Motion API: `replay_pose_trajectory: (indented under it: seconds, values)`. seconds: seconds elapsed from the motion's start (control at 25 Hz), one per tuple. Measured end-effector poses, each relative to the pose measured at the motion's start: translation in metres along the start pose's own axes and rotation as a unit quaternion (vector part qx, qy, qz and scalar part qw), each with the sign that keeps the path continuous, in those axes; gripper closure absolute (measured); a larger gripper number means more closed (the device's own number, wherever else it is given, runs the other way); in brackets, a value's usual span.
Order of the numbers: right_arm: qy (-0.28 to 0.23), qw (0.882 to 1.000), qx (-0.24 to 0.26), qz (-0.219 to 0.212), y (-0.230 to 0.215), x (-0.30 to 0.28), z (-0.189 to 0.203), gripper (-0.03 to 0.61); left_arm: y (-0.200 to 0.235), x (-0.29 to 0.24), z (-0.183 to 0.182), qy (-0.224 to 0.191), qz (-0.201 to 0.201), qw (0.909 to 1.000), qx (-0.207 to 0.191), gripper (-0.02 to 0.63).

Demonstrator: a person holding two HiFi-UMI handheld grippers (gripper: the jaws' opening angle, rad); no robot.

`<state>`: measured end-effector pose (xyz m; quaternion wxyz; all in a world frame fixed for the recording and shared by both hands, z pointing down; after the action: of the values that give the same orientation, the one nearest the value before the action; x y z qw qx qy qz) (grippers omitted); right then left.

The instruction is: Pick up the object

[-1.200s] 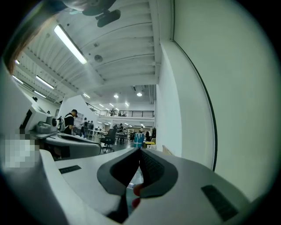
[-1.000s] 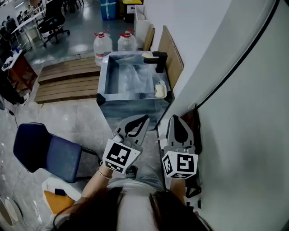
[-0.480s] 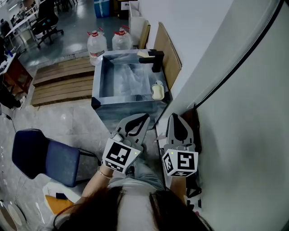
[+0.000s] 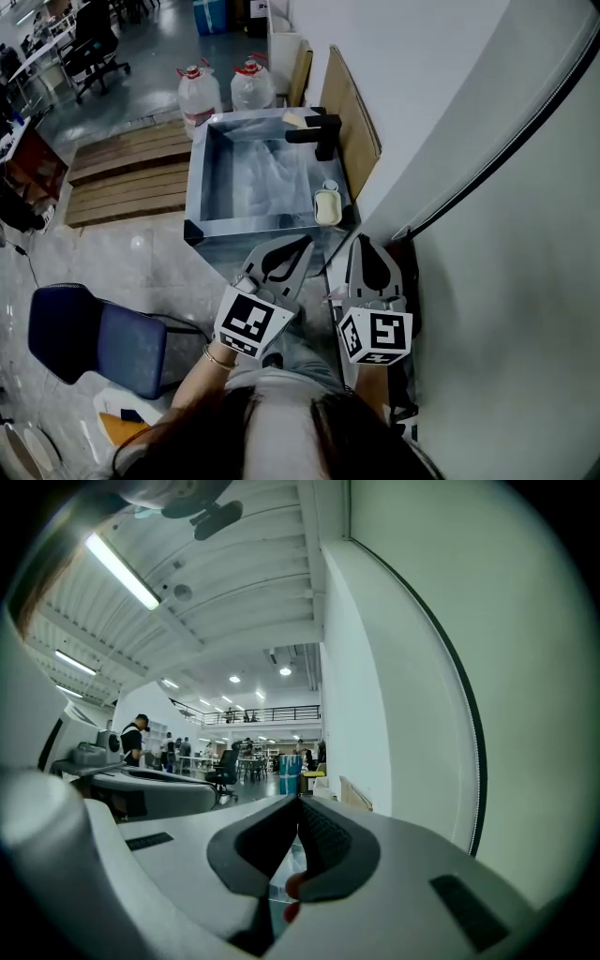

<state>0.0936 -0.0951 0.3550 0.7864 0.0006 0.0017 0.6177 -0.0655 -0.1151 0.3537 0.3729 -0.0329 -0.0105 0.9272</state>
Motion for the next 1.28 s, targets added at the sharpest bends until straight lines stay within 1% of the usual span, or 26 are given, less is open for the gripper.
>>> replay_pose_trajectory:
  seconds: [0.32, 0.76, 1.04, 1.28]
  values:
    - [0.017, 0.999, -0.030, -0.009, -0.023, -0.037, 0.009, 0.554, 0.020, -0.036, 0.002, 0.002, 0.005, 1.0000, 0.004, 0.606]
    - [0.082, 0.996, -0.012, -0.036, -0.046, -0.090, 0.039, 0.552, 0.039, -0.079, 0.014, 0.012, 0.014, 0.9998, 0.010, 0.606]
    - [0.123, 0.991, -0.001, -0.050, -0.058, -0.119, 0.065, 0.552, 0.051, -0.098, 0.019, 0.009, 0.009, 0.9999, 0.010, 0.606]
    - [0.160, 0.985, 0.006, -0.057, -0.069, -0.144, 0.088, 0.551, 0.061, -0.116, 0.026, 0.017, 0.008, 0.9997, 0.013, 0.606]
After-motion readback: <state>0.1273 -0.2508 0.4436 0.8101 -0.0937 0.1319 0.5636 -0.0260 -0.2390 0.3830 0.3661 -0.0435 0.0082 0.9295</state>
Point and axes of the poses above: the fingertips, and each gripper's own axes: x backward along the fingers, y to its left, z out of its underside, the point moved 8 cm from there along x, backward along the fingers
